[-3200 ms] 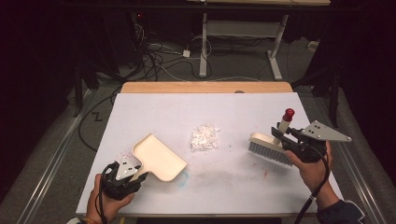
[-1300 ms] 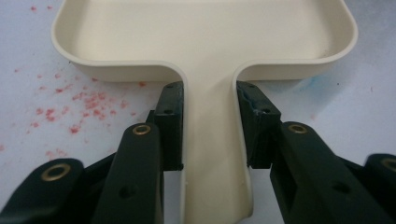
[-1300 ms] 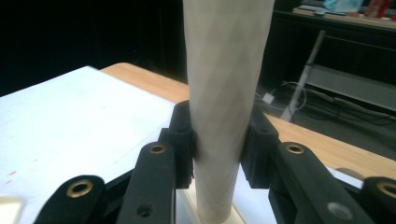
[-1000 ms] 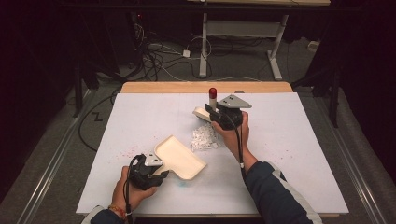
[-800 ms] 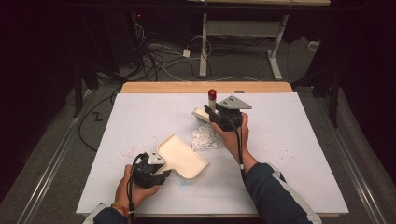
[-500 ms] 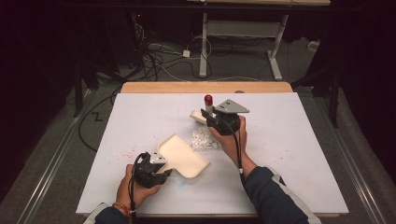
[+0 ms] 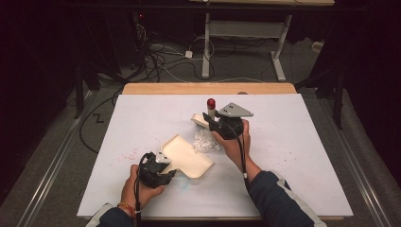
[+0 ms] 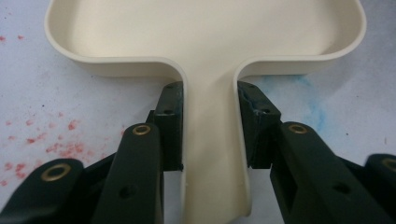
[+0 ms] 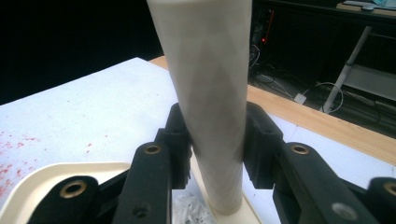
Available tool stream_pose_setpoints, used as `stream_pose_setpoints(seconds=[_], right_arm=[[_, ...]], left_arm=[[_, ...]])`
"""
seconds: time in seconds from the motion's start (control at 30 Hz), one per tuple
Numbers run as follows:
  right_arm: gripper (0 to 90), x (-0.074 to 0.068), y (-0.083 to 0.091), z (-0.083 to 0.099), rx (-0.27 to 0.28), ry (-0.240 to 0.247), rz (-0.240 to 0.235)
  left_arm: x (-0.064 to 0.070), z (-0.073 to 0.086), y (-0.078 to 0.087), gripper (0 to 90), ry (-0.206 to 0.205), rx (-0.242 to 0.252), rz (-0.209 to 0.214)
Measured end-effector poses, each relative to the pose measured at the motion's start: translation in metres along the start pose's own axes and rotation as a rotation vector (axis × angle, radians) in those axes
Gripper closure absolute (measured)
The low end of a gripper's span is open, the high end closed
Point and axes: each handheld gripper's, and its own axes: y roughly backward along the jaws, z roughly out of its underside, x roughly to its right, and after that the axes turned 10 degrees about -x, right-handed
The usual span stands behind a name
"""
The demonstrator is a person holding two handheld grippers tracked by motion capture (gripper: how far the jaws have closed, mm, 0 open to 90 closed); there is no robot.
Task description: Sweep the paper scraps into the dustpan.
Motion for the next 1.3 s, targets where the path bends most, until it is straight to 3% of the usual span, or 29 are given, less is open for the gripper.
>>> stream_pose_setpoints(seconds=[0.23,0.33,0.5,0.73,1.0,1.3], right_arm=[[67.2,-0.005,0.005,0.004,0.003,-0.014,-0.016],[67.4,-0.015,0.010,0.004,0.009,-0.020,-0.037],[67.1,-0.029,0.012,0.007,0.008,-0.011,-0.035],[67.1,-0.048,0.019,0.008,0.028,-0.026,-0.074],[69.4,-0.052,0.025,0.002,0.046,-0.059,-0.122],[70.2,-0.041,0.032,-0.004,0.067,-0.073,-0.105]], left_arm=[[0.004,-0.007,-0.004,63.2,0.011,0.002,-0.001],[0.009,-0.012,-0.007,63.2,0.020,-0.017,-0.012],[0.015,-0.018,-0.009,63.2,0.036,-0.013,-0.022],[0.021,-0.025,-0.013,63.1,0.067,0.010,-0.014],[0.018,-0.024,-0.014,63.1,0.074,0.013,-0.009],[0.017,-0.022,-0.015,63.1,0.054,-0.001,-0.019]])
